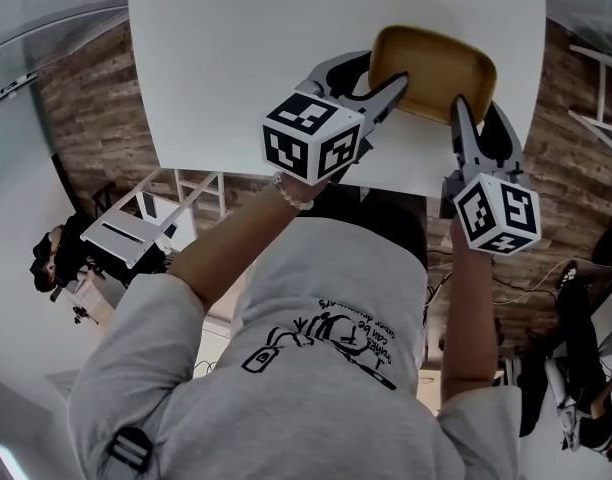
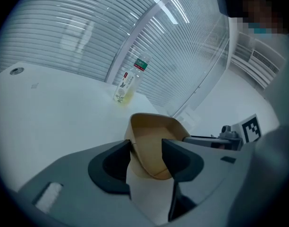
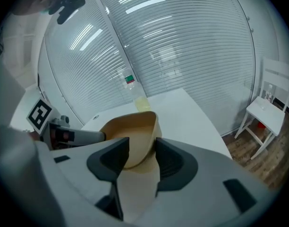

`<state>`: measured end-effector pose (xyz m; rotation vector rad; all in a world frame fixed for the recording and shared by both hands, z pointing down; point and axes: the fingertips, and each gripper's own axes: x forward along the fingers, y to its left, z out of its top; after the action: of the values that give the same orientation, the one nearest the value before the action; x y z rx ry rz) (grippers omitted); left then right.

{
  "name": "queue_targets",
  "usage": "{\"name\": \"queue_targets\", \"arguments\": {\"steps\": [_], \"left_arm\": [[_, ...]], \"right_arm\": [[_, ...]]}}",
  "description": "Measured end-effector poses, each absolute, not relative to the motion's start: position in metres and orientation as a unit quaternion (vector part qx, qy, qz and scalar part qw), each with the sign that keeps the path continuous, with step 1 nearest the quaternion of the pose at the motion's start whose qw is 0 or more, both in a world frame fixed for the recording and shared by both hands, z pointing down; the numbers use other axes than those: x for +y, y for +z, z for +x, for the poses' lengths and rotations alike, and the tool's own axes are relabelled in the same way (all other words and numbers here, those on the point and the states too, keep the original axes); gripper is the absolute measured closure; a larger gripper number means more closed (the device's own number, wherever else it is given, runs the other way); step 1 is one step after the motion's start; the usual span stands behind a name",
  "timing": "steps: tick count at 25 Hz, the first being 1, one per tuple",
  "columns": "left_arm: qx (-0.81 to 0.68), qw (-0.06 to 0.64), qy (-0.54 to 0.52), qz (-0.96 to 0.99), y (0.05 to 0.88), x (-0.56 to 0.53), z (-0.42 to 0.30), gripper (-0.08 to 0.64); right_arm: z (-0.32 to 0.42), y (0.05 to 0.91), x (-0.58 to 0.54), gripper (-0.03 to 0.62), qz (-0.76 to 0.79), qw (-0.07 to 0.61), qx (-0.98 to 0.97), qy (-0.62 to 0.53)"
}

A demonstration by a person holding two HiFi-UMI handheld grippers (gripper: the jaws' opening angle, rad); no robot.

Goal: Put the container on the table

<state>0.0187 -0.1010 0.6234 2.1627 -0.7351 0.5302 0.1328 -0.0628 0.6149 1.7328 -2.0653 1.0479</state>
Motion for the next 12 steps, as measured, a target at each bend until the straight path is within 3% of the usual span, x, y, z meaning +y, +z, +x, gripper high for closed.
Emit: {"name": "queue_targets", "arguments": {"steps": [12], "left_arm": [[-0.298, 0.382, 0.223, 0.846, 0.653, -0.105, 0.016, 0.362]], "right_arm": [[0.128, 0.646, -0.062, 0.423, 0.587, 0.128, -0.709, 0.369]]}}
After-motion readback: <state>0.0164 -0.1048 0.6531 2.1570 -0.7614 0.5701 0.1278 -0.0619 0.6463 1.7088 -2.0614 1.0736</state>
